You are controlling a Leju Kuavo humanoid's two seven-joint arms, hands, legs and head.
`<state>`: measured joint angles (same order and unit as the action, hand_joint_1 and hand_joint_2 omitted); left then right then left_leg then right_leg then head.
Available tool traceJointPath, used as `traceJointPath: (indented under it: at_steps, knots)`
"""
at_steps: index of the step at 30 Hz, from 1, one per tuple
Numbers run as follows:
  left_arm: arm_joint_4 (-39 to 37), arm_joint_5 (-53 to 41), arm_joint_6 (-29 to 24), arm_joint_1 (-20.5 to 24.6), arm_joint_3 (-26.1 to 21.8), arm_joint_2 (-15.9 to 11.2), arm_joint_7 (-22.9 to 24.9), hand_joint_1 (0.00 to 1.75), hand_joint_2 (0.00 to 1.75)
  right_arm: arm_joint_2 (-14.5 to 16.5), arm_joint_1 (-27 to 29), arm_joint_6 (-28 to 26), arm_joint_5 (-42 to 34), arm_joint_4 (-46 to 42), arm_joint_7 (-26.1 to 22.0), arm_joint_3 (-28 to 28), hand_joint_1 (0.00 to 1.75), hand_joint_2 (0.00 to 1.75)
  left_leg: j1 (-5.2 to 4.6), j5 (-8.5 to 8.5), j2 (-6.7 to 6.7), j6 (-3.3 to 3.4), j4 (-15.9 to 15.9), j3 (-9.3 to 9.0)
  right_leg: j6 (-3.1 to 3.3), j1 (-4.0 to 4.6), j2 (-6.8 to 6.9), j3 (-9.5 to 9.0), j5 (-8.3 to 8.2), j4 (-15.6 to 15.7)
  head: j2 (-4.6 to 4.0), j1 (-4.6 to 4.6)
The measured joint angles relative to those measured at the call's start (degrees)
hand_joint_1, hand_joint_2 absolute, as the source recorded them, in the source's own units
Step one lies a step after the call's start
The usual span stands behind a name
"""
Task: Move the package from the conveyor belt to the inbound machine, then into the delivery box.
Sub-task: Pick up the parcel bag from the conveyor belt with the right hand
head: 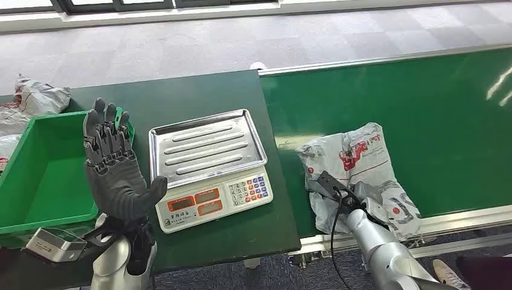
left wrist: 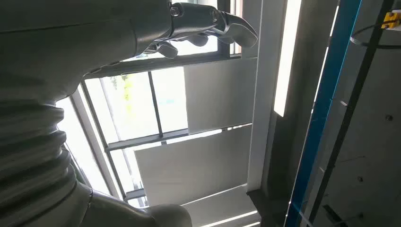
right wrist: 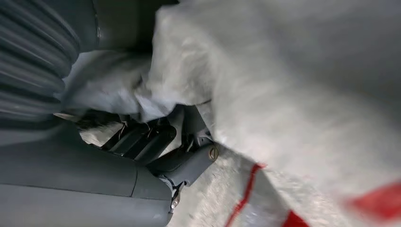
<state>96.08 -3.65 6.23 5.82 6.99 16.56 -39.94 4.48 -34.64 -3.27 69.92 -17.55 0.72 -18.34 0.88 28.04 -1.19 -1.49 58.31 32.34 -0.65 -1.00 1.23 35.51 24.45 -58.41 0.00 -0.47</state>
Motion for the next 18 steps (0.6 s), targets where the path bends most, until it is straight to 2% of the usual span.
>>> traceJointPath:
  at_steps: [2,5,7,15,18]
  knots:
    - [0.0,-0.1,0.0,0.0,0.0,0.0,-0.1,0.0,1.75,0.4,0.0,0.8,-0.7,0.0,-4.6,0.0,1.75,1.75,0.0,0.01,-0.07,-0.01,0.0,0.0,0.01,0.0,-0.06,0.04,0.0,0.0,0.0,-0.01]
    - [0.0,-0.2,-0.1,0.0,0.0,-0.1,-0.2,0.0,1.75,1.8,0.0,2.8,-2.4,-0.3,-15.2,0.0,1.75,1.75,0.01,-0.07,-0.13,-0.05,0.0,-0.17,0.04,0.02,-0.16,0.21,-0.03,0.0,0.0,-0.02]
    - [0.0,-0.2,-0.1,0.0,0.0,-0.1,-0.2,0.0,1.75,2.6,-0.1,3.2,-2.8,-0.6,-16.9,0.0,1.75,1.75,0.03,-0.17,-0.06,-0.08,0.0,-0.28,0.07,0.05,-0.12,0.31,-0.05,0.0,0.0,-0.02]
    - [0.0,-0.2,-0.1,0.1,-0.4,-0.1,-0.3,0.0,1.75,3.4,0.0,3.4,-3.2,-1.1,-18.1,0.0,1.75,1.75,0.02,-0.16,0.03,-0.08,0.0,-0.09,0.07,0.03,-0.09,0.43,-0.05,-0.1,0.0,-0.01]
    - [0.2,-0.2,-0.3,0.1,-0.6,-0.1,-0.3,0.0,1.75,4.4,0.6,-0.3,-4.8,-3.5,-26.0,0.3,1.75,1.75,0.02,-0.15,-0.05,-0.08,0.0,0.2,0.07,0.02,-0.11,0.52,-0.06,-0.1,0.0,0.01]
